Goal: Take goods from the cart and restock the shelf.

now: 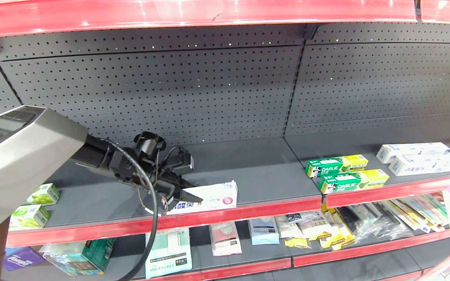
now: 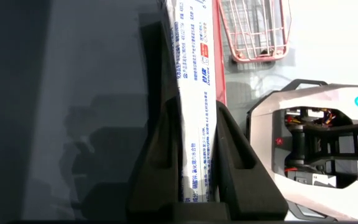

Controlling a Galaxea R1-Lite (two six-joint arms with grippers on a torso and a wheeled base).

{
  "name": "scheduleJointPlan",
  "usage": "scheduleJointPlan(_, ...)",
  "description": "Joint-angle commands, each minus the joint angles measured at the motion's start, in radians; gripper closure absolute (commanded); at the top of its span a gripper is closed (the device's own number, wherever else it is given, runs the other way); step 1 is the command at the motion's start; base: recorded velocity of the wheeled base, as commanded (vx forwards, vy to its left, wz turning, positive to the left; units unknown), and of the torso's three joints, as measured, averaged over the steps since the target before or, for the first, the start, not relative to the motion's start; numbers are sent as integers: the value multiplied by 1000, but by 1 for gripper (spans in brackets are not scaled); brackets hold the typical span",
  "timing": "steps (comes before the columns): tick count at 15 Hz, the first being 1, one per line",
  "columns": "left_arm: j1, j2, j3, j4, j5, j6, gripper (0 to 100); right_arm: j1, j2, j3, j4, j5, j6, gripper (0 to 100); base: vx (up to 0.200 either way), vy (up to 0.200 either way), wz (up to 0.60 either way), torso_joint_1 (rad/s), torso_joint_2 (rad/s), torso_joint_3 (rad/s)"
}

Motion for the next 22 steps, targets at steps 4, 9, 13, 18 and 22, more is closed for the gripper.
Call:
scheduleJointPlan(4, 0, 11, -11, -1, 16, -7, 100, 0, 2, 4, 0, -4, -1, 100, 0, 0, 0, 0, 0, 0)
scheduleJointPlan(9, 0, 15, -21, -7, 16, -7, 0, 0, 4, 4, 0, -4, -1, 100, 0, 0, 0, 0, 0, 0)
scheduleJointPlan(13, 0, 6, -48, -8, 2, -33, 0, 0, 8, 4, 0, -4, -1, 100, 0, 0, 0, 0, 0, 0)
scheduleJointPlan(18, -1, -35, -93, -8, -56, -117, 0, 0, 8, 7, 1, -4, -1, 100, 0, 0, 0, 0, 0, 0)
scheduleJointPlan(22, 14, -41, -165, -56, -68, -227, 0, 0, 41, 3, 0, -6, -1, 100, 0, 0, 0, 0, 0, 0)
